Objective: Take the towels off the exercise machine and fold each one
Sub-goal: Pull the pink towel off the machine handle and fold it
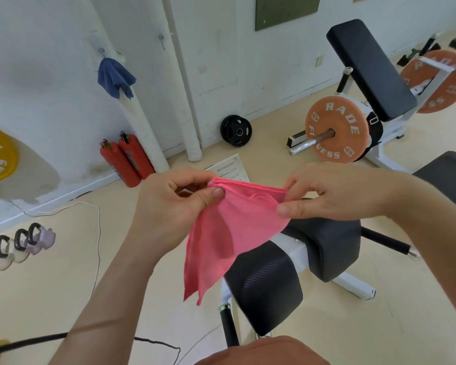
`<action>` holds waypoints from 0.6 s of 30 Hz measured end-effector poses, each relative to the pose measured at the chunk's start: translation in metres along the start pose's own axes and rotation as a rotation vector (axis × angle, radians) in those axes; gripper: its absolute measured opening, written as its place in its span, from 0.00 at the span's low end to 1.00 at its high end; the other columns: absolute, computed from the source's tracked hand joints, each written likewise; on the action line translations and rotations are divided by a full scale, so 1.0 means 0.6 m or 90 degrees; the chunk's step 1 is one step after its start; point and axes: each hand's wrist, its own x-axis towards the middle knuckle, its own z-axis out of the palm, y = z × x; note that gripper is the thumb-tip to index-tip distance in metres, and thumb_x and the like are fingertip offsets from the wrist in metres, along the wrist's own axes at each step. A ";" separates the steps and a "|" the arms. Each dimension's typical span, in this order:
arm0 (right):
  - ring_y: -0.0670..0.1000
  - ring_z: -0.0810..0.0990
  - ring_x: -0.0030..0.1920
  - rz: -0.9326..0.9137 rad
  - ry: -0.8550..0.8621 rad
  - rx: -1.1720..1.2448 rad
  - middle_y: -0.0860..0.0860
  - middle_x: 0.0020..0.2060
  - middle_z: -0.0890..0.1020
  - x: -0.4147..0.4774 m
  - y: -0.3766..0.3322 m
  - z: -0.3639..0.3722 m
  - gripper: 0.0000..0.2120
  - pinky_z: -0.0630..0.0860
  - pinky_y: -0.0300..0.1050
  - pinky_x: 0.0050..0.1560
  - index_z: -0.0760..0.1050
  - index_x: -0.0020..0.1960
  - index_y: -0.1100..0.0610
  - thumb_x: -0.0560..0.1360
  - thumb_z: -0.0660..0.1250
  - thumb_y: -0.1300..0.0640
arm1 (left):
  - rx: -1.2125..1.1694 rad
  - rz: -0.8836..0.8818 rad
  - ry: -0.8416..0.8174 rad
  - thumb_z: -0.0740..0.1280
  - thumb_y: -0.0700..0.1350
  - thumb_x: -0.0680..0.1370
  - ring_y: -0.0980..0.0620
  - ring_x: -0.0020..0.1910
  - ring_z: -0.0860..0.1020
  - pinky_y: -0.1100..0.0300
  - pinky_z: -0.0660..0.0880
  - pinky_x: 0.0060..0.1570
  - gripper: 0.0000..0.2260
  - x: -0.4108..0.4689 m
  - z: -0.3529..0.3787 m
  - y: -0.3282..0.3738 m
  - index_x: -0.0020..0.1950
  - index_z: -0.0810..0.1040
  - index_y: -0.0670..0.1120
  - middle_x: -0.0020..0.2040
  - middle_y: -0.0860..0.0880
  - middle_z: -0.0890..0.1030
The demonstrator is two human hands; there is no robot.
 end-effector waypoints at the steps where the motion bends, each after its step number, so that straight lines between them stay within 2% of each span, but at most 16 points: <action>1: 0.44 0.77 0.49 0.007 -0.011 0.006 0.47 0.47 0.81 -0.002 0.002 -0.002 0.31 0.74 0.47 0.53 0.83 0.47 0.49 0.69 0.54 0.27 | 0.010 0.004 0.003 0.74 0.40 0.70 0.61 0.37 0.78 0.69 0.73 0.40 0.09 0.000 -0.002 0.000 0.43 0.83 0.55 0.38 0.57 0.83; 4: 0.39 0.77 0.48 -0.014 0.024 0.047 0.42 0.46 0.81 -0.004 0.004 -0.004 0.18 0.71 0.36 0.48 0.84 0.46 0.45 0.68 0.64 0.34 | 0.046 0.009 0.018 0.72 0.40 0.72 0.62 0.38 0.77 0.70 0.73 0.39 0.12 0.003 -0.006 -0.004 0.42 0.80 0.60 0.38 0.62 0.82; 6: 0.39 0.77 0.42 -0.053 0.113 0.076 0.44 0.43 0.82 -0.003 0.002 -0.003 0.11 0.69 0.31 0.41 0.85 0.42 0.50 0.70 0.70 0.43 | 0.076 0.019 0.045 0.71 0.41 0.74 0.63 0.38 0.77 0.71 0.72 0.40 0.14 0.004 -0.010 -0.014 0.42 0.79 0.62 0.39 0.64 0.81; 8: 0.40 0.77 0.38 -0.073 0.197 0.083 0.47 0.40 0.82 -0.002 0.000 -0.003 0.09 0.68 0.30 0.37 0.85 0.39 0.54 0.70 0.73 0.48 | 0.092 0.023 0.082 0.69 0.41 0.74 0.65 0.39 0.77 0.74 0.70 0.41 0.14 0.003 -0.006 -0.023 0.43 0.78 0.63 0.40 0.67 0.80; 10: 0.44 0.77 0.39 -0.074 0.251 0.003 0.47 0.40 0.82 0.002 -0.002 0.002 0.12 0.70 0.34 0.38 0.85 0.40 0.53 0.70 0.71 0.45 | 0.085 0.024 0.118 0.69 0.39 0.74 0.66 0.39 0.76 0.75 0.69 0.40 0.15 -0.002 0.002 -0.030 0.42 0.78 0.62 0.39 0.68 0.80; 12: 0.45 0.78 0.43 -0.064 0.273 -0.057 0.46 0.42 0.82 0.005 -0.006 0.009 0.16 0.73 0.42 0.44 0.85 0.42 0.52 0.70 0.67 0.41 | 0.055 0.020 0.143 0.70 0.37 0.73 0.65 0.39 0.76 0.74 0.69 0.40 0.15 -0.007 0.007 -0.034 0.42 0.78 0.60 0.38 0.66 0.80; 15: 0.42 0.77 0.46 -0.022 0.242 0.007 0.44 0.45 0.81 0.007 -0.006 0.015 0.19 0.72 0.37 0.46 0.85 0.47 0.51 0.72 0.63 0.39 | 0.019 0.025 0.144 0.72 0.39 0.72 0.63 0.39 0.77 0.68 0.73 0.41 0.14 -0.009 0.005 -0.034 0.42 0.80 0.60 0.39 0.63 0.81; 16: 0.44 0.77 0.47 -0.006 0.218 0.028 0.45 0.45 0.81 0.010 -0.002 0.017 0.21 0.72 0.38 0.47 0.84 0.48 0.53 0.74 0.61 0.39 | 0.014 0.024 0.140 0.72 0.39 0.72 0.62 0.40 0.78 0.66 0.74 0.42 0.14 -0.009 0.003 -0.033 0.42 0.80 0.60 0.39 0.62 0.82; 18: 0.52 0.79 0.45 0.006 0.166 0.072 0.56 0.45 0.82 0.015 0.005 0.021 0.27 0.75 0.49 0.50 0.82 0.47 0.60 0.75 0.57 0.38 | 0.013 0.015 0.130 0.73 0.39 0.71 0.62 0.41 0.78 0.64 0.75 0.43 0.14 -0.007 0.001 -0.030 0.42 0.81 0.60 0.39 0.62 0.82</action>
